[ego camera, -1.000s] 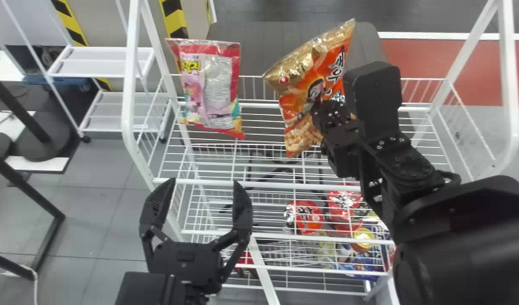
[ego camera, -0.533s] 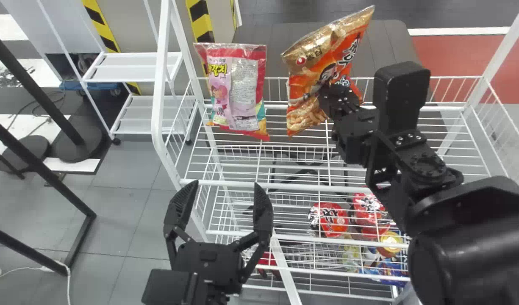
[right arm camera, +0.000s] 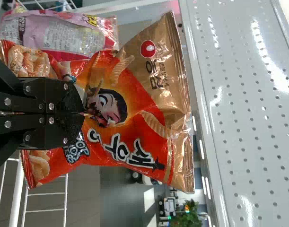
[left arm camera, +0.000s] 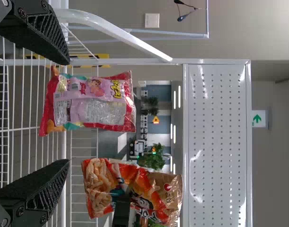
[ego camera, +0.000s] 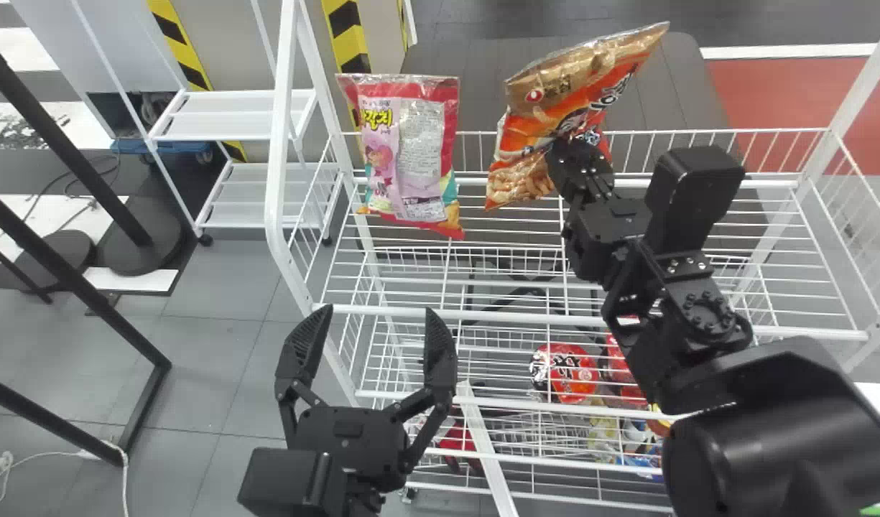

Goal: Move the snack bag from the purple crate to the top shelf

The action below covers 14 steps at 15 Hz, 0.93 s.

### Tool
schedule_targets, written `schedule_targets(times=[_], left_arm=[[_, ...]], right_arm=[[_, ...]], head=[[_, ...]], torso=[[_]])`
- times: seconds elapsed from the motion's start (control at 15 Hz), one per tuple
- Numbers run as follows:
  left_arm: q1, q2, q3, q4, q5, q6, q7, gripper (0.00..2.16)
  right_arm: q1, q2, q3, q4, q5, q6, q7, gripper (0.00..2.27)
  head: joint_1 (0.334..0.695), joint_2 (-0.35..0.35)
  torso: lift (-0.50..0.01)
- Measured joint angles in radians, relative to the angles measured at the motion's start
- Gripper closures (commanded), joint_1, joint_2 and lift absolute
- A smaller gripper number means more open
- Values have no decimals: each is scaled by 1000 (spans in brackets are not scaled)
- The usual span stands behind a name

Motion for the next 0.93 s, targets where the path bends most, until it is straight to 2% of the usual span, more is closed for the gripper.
schedule_targets(times=[0.27,0.53,0.93], left_arm=[[-14,0,8,25,14,-7,-1,70],[-22,0,19,40,23,-16,-2,70],[-36,0,25,58,39,-25,-5,70]], right_arm=[[-55,0,19,149,-72,-147,-58,1706],[-113,0,72,266,-137,-216,-88,1706],[-180,0,109,398,-175,-307,-148,1706]], head=[[695,126],[695,150],[695,157]], torso=[[1],[1],[1]])
